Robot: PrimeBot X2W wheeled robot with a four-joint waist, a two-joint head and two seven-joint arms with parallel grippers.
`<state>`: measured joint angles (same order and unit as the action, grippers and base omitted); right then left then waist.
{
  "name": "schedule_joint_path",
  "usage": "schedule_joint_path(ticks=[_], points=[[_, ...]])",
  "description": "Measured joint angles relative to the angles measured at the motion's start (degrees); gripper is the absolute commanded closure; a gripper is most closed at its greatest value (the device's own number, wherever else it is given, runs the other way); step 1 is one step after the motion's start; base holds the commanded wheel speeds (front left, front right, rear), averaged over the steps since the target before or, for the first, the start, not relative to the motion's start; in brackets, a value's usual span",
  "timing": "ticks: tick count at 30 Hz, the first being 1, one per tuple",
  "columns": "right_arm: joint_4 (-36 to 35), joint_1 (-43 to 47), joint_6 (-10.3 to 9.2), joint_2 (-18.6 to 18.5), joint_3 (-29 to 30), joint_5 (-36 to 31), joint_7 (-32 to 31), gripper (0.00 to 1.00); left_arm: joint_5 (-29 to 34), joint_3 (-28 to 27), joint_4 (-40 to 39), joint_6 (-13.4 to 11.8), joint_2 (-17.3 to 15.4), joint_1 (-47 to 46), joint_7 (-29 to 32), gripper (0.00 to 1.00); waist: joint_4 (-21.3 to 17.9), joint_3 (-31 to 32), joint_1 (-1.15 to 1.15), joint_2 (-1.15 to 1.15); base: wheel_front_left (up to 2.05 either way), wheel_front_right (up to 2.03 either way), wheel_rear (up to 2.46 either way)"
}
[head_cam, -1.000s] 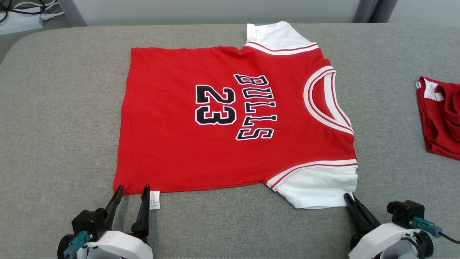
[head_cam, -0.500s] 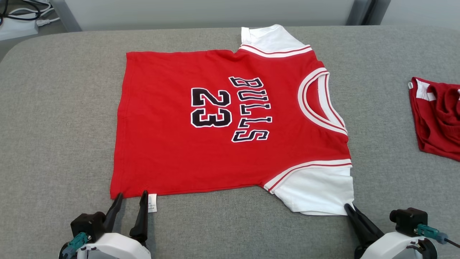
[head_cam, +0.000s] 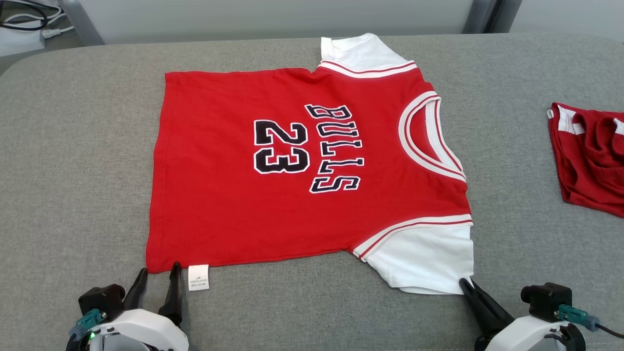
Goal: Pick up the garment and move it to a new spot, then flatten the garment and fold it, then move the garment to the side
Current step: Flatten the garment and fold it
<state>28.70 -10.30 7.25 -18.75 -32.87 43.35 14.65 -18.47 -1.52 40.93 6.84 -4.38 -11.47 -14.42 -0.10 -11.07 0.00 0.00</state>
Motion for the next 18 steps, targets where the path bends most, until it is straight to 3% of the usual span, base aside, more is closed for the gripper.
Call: schedule_joint_path(ticks=[2,3,5,6,7,8,9,18], points=[[0.0,0.0,0.00,0.0,-0.1,0.0,0.0,1.00,-0.5,-0.3,0.9,0.1,0.0,-0.6,-0.1,0.00,0.0,0.0,0.00,0.00,0.00,0.00,0.00],[0.0,0.0,0.00,0.0,-0.1,0.0,0.0,1.00,-0.9,-0.5,1.0,0.2,0.1,-0.9,-0.2,0.09,-0.1,0.0,0.00,0.00,0.00,0.00,0.00],[-0.1,0.0,0.00,0.0,-0.1,0.0,0.0,1.00,-1.2,-0.7,1.4,0.2,0.2,-1.3,-0.2,0.53,0.0,-0.1,0.00,0.00,0.00,0.00,0.00],[-0.2,0.0,0.00,0.0,-0.2,0.0,0.0,1.00,-1.4,-0.8,1.7,0.2,0.2,-1.5,-0.2,0.65,0.0,-0.2,0.00,0.00,0.00,0.00,0.00],[-0.3,-0.1,0.00,-0.1,-0.5,0.0,0.0,1.00,-1.4,-0.9,1.8,0.2,0.2,-1.8,-0.2,0.89,0.0,-0.3,0.00,0.00,0.00,0.00,0.00],[-0.5,-0.1,0.00,-0.1,-0.7,0.0,0.0,1.00,-1.5,-0.8,1.8,0.2,0.2,-2.0,-0.2,0.89,0.1,-0.3,0.00,0.00,0.00,0.00,0.00],[-0.6,-0.2,0.00,-0.1,-0.9,0.1,0.0,1.00,-1.7,-0.7,1.8,0.2,0.3,-2.1,-0.2,1.00,0.1,-0.4,0.00,0.00,0.00,0.00,0.00],[-2.9,-1.2,0.00,-4.6,-6.4,2.9,0.0,1.00,-1.7,0.2,1.6,0.2,-0.6,-2.0,-0.2,1.00,0.3,0.2,0.00,0.00,0.00,0.00,0.00]])
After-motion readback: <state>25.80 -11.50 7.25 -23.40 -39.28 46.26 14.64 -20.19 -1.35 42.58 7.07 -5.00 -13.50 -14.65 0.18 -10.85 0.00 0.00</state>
